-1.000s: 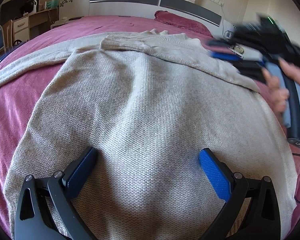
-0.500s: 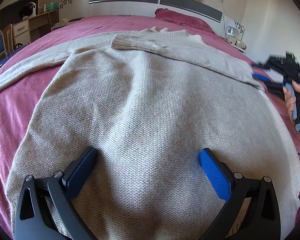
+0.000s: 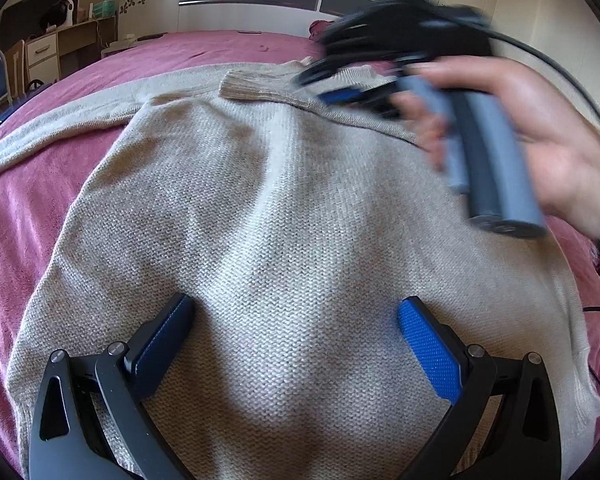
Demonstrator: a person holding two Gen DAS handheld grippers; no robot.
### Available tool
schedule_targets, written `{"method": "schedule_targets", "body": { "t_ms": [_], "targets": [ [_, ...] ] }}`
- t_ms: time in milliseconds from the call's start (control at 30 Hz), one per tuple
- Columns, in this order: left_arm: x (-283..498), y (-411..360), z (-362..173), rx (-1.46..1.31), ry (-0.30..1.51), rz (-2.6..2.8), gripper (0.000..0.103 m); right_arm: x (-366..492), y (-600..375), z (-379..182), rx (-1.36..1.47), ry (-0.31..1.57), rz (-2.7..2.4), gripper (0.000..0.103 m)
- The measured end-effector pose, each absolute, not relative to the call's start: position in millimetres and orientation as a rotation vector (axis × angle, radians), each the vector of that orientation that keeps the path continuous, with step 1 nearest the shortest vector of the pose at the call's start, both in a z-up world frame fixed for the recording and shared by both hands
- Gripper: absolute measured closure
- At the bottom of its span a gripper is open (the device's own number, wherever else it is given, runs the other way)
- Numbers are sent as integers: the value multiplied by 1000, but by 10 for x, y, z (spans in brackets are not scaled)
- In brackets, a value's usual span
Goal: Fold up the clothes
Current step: 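Grasp the other ribbed sleeve cuff with the left tool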
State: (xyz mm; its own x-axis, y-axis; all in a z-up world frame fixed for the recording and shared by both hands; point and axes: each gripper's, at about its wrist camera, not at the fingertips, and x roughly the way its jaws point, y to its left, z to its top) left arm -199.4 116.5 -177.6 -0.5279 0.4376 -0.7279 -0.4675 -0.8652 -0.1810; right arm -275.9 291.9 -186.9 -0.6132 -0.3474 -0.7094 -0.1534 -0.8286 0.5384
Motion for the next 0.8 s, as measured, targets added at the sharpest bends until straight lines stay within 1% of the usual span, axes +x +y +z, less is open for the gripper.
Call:
{"method": "schedule_targets", "body": {
  "t_ms": [33,100,167,233,267,467,500,533,600,667,700,800],
  "targets": [
    [-1993,1163,-1769,-1112,40,2365,0,-2861,2784,-1926,1379,-814,-2558,75],
    [-1994,1142,-1746,-1107,8,2355,0,-2830,2702,-1800,1338,-761,-2592,76],
    [-1999,1102,-1712,-1098,-40,2338,0,-2628,2738,-1735,1288,-860,-2575,76],
    [-2038,998,-1638,-1104,-138,2301,0,-2359,2805,-1691,1256,-952,-2577,76],
    [-2066,927,-1587,-1110,-195,2281,0,-2220,2784,-1704,1266,-955,-2567,76],
    [-2423,117,-1235,-1103,-446,2471,0,-1332,2771,-1784,1382,-785,-2642,76],
    [-2490,-33,-1174,-1098,-487,2514,0,-1217,2793,-1792,1391,-749,-2666,78],
    [-2557,-183,-1114,-1093,-527,2557,0,-1093,2783,-1795,1395,-698,-2696,78],
    [-2759,-491,-1049,-1115,-596,2649,0,-1029,2758,-1760,1407,-619,-2732,78],
    [-3031,-784,-1076,-1173,-674,2728,0,-1096,2688,-1756,1462,-503,-2736,78],
    [-3164,-963,-1116,-1205,-753,2746,0,-1096,2654,-1775,1485,-439,-2744,77],
    [-3535,-1508,-1344,-1346,-1102,2732,0,-1080,2526,-1789,1505,-286,-2795,74]
  ]
}}
